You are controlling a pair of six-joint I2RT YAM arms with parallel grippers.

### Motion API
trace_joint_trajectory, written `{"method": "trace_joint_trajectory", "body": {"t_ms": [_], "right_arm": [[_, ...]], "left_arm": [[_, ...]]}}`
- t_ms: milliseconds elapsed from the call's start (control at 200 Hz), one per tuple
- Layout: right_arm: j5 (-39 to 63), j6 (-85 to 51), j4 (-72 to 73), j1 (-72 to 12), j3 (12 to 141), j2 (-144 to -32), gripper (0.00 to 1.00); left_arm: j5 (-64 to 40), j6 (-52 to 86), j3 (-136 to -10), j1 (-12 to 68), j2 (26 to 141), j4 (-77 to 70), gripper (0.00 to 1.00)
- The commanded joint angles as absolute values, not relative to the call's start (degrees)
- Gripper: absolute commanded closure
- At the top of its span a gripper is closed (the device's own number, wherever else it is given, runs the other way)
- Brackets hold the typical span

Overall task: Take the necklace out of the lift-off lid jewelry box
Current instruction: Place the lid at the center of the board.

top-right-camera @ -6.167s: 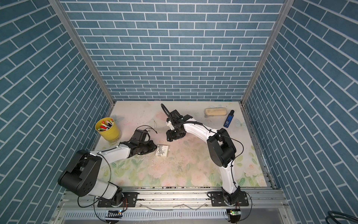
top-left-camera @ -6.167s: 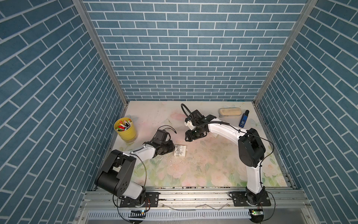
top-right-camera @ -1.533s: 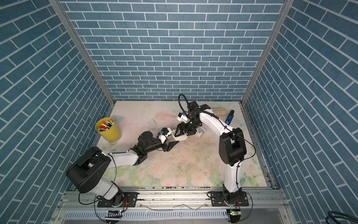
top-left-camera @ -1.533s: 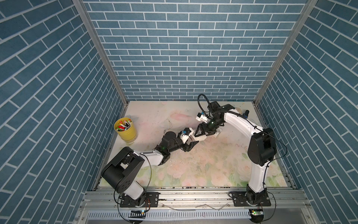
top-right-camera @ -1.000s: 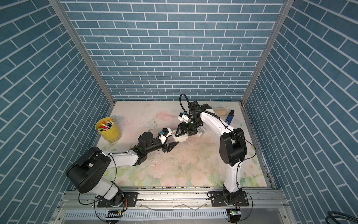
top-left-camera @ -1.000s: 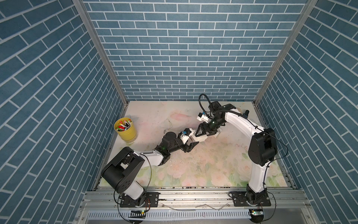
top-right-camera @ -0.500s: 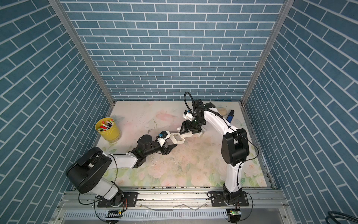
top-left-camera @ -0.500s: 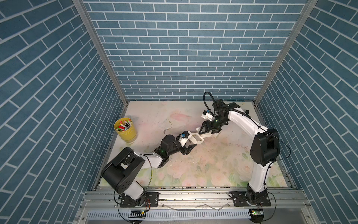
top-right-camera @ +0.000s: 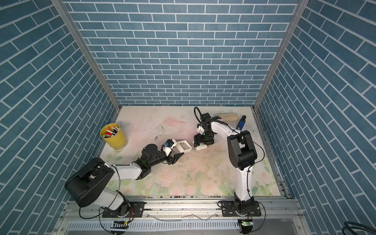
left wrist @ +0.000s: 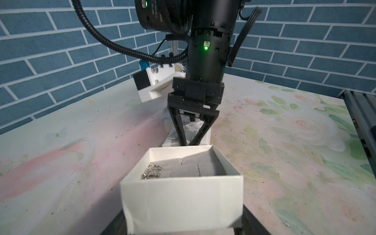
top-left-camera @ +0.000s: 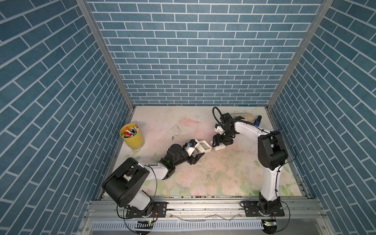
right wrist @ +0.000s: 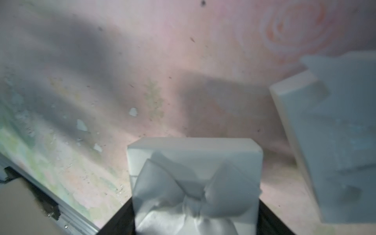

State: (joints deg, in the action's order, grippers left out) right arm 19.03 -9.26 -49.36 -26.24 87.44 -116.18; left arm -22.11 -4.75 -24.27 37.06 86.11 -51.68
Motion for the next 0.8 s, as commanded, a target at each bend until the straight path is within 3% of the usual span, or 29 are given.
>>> {"method": "trace_joint_trajectory", "body": {"t_ms": [0, 240, 460, 795], "right_arm": [[15.4, -10.6, -46.9, -25.4, 86.9, -115.9, 0.16], [17.6, -10.5, -47.0, -25.0, 85.2, -111.6, 0.10], [29.7, -12.5, -46.8, -25.1, 83.8, -102.9, 0.25], [39.6, -17.5, -45.0, -27.2, 80.9, -97.9, 0.37]], "left_arm": [[-22.1, -4.8, -23.9, 37.2, 85.2, -52.1, 0.45], [-22.7, -5.3, -24.9, 37.3, 85.5, -52.1, 0.45], [-24.0, -6.9, -26.1, 37.3, 85.0, -51.9, 0.45], [-24.7, -8.2, -26.5, 37.3, 83.7, -53.4, 0.46]]}}
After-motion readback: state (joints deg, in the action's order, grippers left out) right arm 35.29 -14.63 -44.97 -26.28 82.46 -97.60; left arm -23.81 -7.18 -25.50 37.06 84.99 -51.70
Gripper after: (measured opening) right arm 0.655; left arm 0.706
